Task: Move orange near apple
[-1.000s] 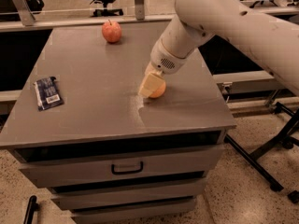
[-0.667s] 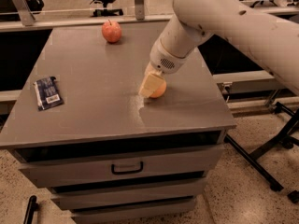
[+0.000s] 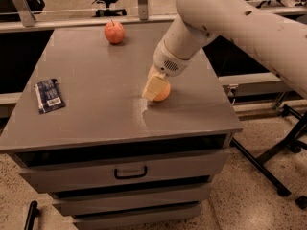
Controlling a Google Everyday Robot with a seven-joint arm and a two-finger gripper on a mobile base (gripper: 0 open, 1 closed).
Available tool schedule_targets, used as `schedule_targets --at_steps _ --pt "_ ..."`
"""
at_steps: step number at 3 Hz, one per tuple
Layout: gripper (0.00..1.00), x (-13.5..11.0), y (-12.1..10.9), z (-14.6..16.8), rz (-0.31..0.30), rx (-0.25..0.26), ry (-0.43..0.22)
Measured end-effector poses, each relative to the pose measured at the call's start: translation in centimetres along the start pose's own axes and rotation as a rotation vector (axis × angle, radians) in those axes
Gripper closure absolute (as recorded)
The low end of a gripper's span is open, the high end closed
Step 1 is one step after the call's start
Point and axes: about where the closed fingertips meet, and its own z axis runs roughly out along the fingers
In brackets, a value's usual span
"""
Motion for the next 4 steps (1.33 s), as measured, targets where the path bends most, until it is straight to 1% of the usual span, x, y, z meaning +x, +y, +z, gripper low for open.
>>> schedule_targets --at_steps 1,2,3,4 --pt "1.00 -0.4 -0.3 0.4 -0.016 -0.003 -0.005" --pt "1.00 -1.8 -3.3 0.3 -0.074 0.038 0.006" --pt "1.00 -3.9 -8.7 -3.0 -0.108 0.155 -0.064" --pt "1.00 -6.2 -13.7 -6.5 -0.131 0.272 -0.169"
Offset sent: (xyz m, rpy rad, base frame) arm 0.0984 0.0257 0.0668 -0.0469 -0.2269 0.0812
